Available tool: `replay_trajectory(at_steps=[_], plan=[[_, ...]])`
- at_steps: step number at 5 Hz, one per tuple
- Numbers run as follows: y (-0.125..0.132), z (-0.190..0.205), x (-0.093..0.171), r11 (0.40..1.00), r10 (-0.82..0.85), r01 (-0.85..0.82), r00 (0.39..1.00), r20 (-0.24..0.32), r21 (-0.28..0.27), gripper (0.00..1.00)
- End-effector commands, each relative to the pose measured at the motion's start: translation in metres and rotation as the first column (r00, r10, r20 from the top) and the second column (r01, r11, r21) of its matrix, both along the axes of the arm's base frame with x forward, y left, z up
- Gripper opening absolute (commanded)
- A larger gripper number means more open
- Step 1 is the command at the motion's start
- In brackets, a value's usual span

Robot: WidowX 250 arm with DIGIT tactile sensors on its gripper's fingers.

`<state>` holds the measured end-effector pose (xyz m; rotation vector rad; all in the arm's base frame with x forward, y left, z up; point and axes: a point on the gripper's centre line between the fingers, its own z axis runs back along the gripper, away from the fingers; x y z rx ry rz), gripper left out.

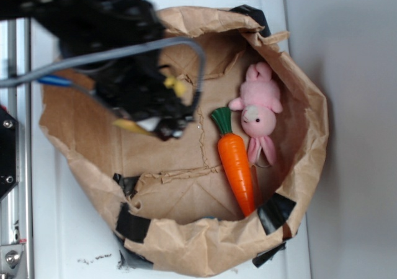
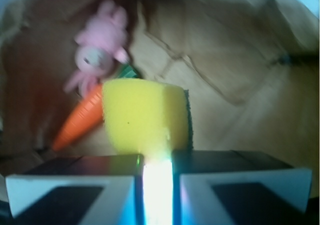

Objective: Grab the green sponge.

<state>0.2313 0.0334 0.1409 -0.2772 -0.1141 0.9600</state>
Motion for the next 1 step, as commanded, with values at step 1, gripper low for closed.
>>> replay_trajectory(at_steps=[1], plan=[[0.0072,0.0422,0.0271,0.993,-0.047,0.031,0.989,0.143,0.112,0.0]])
